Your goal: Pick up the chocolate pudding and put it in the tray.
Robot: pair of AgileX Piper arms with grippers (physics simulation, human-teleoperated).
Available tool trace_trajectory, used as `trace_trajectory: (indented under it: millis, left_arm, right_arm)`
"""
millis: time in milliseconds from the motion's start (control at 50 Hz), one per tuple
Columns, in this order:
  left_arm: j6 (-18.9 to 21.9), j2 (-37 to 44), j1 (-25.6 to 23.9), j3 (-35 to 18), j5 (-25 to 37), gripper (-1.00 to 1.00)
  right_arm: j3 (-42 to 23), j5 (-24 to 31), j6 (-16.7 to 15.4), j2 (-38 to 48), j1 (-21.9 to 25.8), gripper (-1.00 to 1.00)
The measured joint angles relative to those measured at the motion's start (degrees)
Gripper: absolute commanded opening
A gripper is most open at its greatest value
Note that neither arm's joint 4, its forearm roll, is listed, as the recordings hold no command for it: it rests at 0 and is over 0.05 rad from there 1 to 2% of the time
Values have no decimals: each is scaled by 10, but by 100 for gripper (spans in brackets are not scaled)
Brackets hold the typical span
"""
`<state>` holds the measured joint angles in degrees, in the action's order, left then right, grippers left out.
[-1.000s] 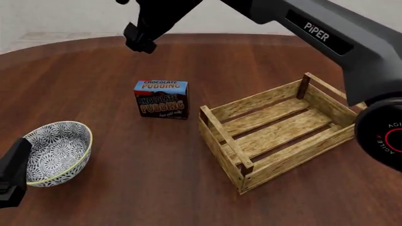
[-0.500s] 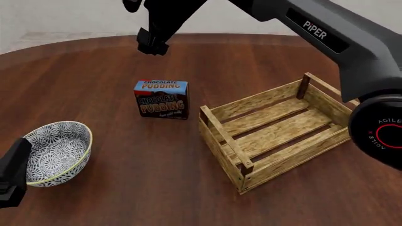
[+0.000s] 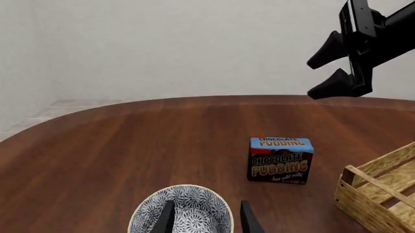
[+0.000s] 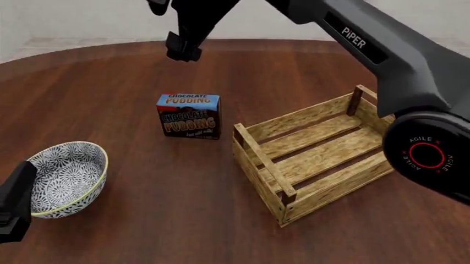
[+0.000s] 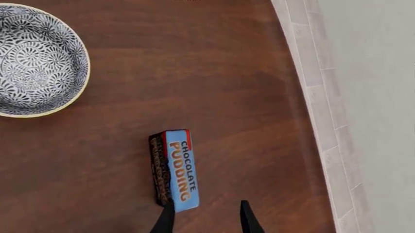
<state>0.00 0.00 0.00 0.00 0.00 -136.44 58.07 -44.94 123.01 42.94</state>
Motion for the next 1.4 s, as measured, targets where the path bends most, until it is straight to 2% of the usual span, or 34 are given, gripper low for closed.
trace_trajectory:
  millis: [520, 1040, 1400]
  left_arm:
    - [0, 0, 0, 0, 0, 100]
    - [0, 0, 0, 0, 0, 100]
    - [0, 0, 0, 0, 0, 100]
  right_arm:
    - [-6, -1, 5, 19, 14, 100]
    - [59, -43, 22, 11, -1, 100]
    - [82, -59, 31, 14, -7, 100]
